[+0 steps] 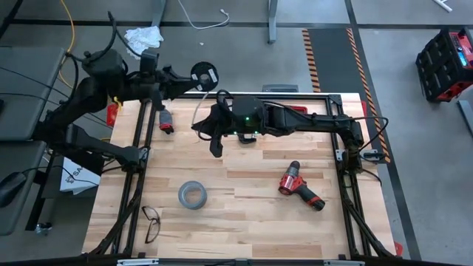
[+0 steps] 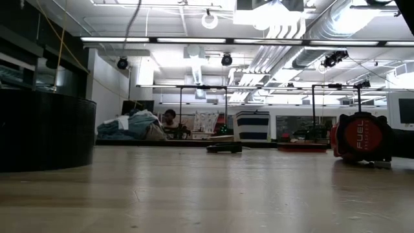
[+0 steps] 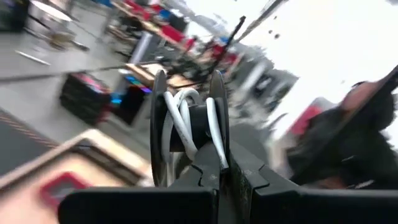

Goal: Coil cords
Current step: Coil the white wire

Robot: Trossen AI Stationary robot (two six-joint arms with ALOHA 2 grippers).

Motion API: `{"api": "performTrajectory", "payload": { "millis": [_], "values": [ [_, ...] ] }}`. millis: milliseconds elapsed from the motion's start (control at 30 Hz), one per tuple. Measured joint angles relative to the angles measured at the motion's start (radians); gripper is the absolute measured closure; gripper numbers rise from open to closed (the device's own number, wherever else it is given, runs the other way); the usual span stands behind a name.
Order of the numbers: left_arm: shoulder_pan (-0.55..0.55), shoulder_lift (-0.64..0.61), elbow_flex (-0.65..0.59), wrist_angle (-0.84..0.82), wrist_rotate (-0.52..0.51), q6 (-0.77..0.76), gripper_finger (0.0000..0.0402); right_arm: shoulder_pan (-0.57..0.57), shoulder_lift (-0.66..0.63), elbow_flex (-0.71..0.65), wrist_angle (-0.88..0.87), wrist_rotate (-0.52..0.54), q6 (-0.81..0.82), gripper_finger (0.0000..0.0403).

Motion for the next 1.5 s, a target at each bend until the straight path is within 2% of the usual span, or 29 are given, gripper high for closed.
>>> {"api": "performTrajectory", "payload": {
  "millis": [233, 367, 833, 1100, 1233, 1333, 1500],
  "values": [
    [0.011, 0.022, 0.000, 0.107, 0.146, -0.204, 0.0401, 0.002, 0.000, 0.000, 0.098, 0.000, 0.005, 0.0403],
    [0.011, 0.028, 0.000, 0.115, 0.188, -0.234, 0.0401, 0.002, 0.000, 0.000, 0.126, 0.000, 0.005, 0.0403],
    [0.012, 0.038, 0.000, 0.299, 0.398, -0.312, 0.0401, 0.013, -0.001, 0.000, 0.212, 0.000, -0.026, 0.0400],
    [0.007, 0.067, 0.000, 0.437, 0.502, -0.432, 0.0401, 0.030, -0.001, 0.000, 0.256, 0.001, -0.116, 0.0348],
    [0.007, 0.076, 0.000, 0.497, 0.600, -0.475, 0.0401, 0.048, -0.001, 0.000, 0.279, 0.063, -0.170, 0.0315],
    [0.007, 0.073, 0.000, 0.502, 0.698, -0.460, 0.0401, 0.059, -0.001, 0.000, 0.282, 0.103, -0.178, 0.0290],
    [0.012, 0.052, 0.000, 0.501, 0.846, -0.371, 0.0401, 0.069, -0.002, 0.000, 0.274, 0.091, -0.171, 0.0263]
  ]
}}
